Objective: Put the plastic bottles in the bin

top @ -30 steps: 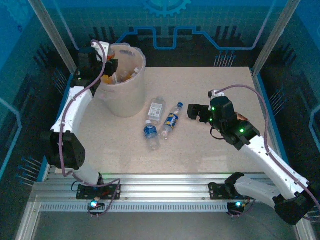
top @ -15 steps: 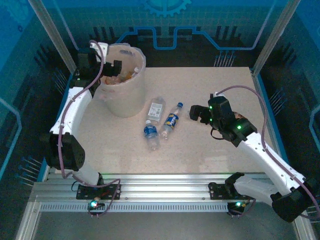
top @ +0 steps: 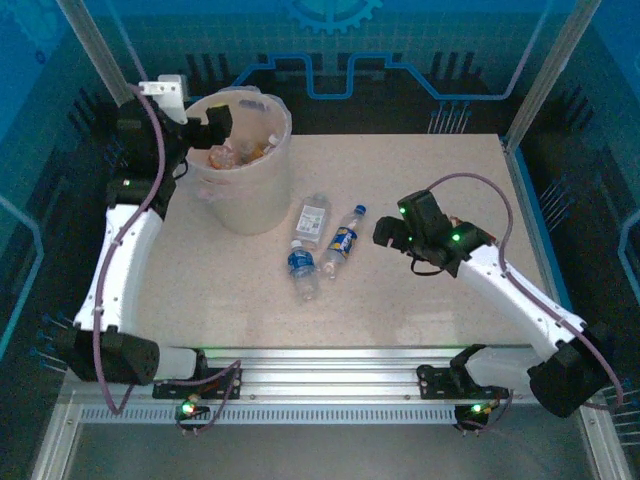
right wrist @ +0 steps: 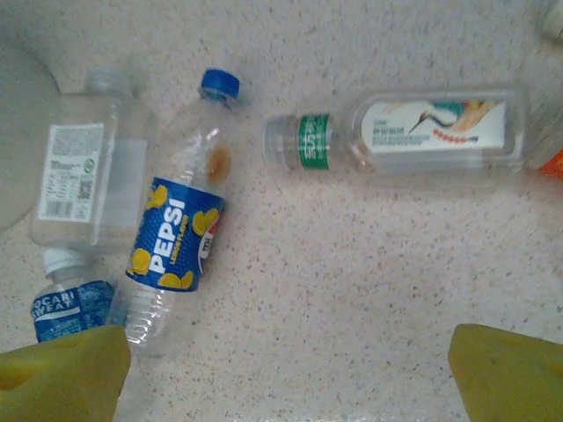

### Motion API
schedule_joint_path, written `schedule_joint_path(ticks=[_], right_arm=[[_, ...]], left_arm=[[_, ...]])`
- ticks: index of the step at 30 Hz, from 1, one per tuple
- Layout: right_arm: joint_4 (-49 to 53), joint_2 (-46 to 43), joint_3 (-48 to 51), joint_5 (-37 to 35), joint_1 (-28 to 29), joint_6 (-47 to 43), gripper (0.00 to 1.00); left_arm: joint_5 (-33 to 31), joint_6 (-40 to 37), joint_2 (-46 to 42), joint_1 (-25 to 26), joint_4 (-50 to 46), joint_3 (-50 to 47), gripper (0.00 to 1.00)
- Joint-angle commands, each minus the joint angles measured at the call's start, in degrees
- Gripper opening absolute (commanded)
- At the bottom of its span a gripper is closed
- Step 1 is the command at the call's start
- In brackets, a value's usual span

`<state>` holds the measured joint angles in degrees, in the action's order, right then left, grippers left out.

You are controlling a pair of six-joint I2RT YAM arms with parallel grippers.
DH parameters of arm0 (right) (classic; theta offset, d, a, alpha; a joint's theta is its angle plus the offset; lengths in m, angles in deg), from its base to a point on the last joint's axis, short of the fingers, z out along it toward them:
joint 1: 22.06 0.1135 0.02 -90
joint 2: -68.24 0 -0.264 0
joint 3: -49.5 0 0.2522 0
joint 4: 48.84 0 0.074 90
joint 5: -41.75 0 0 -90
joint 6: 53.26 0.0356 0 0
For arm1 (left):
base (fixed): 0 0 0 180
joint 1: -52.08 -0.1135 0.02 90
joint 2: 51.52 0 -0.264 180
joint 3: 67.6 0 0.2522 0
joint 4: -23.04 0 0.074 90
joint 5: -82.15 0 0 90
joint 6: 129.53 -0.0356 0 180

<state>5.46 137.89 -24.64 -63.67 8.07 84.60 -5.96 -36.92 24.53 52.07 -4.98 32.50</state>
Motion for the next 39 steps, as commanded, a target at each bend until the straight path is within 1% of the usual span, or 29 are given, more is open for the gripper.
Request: schedule_joint_path(ticks=[1, 6, 9, 11, 12, 17, 22, 28, 35, 39], right_arm=[[0.6, 3.0, -1.8, 3.5, 1.7, 2.9, 0.94], [-1.8, 9.9, -5.2, 6.7, 5.3, 2.7, 0.94], [-2.1, 14.4, -8.2, 8.2, 7.0, 2.2, 0.96], [-2.1, 17.2, -10.1, 9.0, 7.7, 1.9, 0.98], [-2.3, 18.5, -10.8, 9.4, 7.9, 1.7, 1.00], [-2.2, 26.3, -15.9, 11.4, 7.9, 1.0, 1.00], [-2.0, 32.3, -19.8, 13.1, 7.9, 0.8, 0.96], [-0.3, 37.8, -22.5, 13.5, 7.7, 1.2, 0.93], [0.2, 40.5, -22.6, 12.5, 7.6, 1.5, 0.90], [-0.2, 41.1, -21.6, 12.7, 7.5, 1.4, 0.87]], left_arm=[[4.5, 9.3, -4.7, -0.5, 2.0, -5.4, 0.99], [9.9, 20.4, -12.2, -0.5, 9.4, -17.6, 0.99], [10.2, 25.3, -15.8, -0.5, 12.7, -23.9, 0.99], [10.1, 26.9, -17.3, -0.5, 13.6, -26.3, 0.99], [10.2, 27.3, -17.8, -0.5, 13.7, -26.9, 0.99], [11.4, 27.7, -18.6, -0.4, 12.7, -27.7, 0.99], [11.6, 27.5, -19.3, -0.5, 12.7, -28.0, 0.99], [10.9, 27.3, -19.9, -0.4, 12.8, -28.8, 0.99], [10.8, 27.4, -19.7, -0.4, 12.9, -29.0, 0.99], [10.7, 27.4, -19.8, -0.5, 12.9, -28.9, 0.99]])
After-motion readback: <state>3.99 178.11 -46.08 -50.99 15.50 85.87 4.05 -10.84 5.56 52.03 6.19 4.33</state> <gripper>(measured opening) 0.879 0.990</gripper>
